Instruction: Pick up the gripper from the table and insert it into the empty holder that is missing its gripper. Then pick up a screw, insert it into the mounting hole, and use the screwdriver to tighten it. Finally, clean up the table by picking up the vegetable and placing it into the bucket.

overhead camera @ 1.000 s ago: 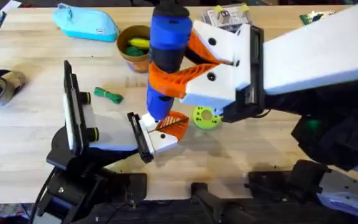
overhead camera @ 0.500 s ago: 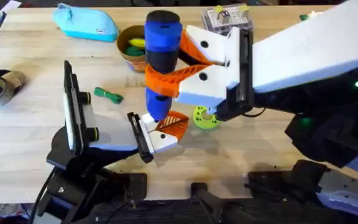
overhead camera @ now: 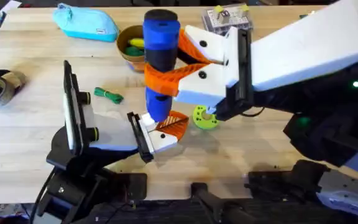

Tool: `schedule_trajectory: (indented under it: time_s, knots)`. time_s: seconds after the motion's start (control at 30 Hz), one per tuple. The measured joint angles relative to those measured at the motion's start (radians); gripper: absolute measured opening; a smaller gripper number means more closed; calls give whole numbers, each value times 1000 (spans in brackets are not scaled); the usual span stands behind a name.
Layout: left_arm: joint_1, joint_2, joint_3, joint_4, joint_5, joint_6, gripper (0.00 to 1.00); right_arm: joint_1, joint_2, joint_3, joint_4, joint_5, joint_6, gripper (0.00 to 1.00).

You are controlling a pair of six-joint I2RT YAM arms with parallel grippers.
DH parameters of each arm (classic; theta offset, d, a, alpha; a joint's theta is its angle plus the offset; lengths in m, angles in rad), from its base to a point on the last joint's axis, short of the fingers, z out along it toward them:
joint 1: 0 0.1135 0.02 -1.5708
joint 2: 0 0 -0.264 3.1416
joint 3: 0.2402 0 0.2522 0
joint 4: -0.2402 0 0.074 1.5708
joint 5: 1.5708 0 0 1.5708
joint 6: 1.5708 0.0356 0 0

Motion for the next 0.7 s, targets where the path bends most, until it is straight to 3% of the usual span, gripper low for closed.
schedule_trajectory:
  time_s: [0.7]
  knots:
    - [0,0,0,0,0,0,17,0,18,0,19,-1,13,47]
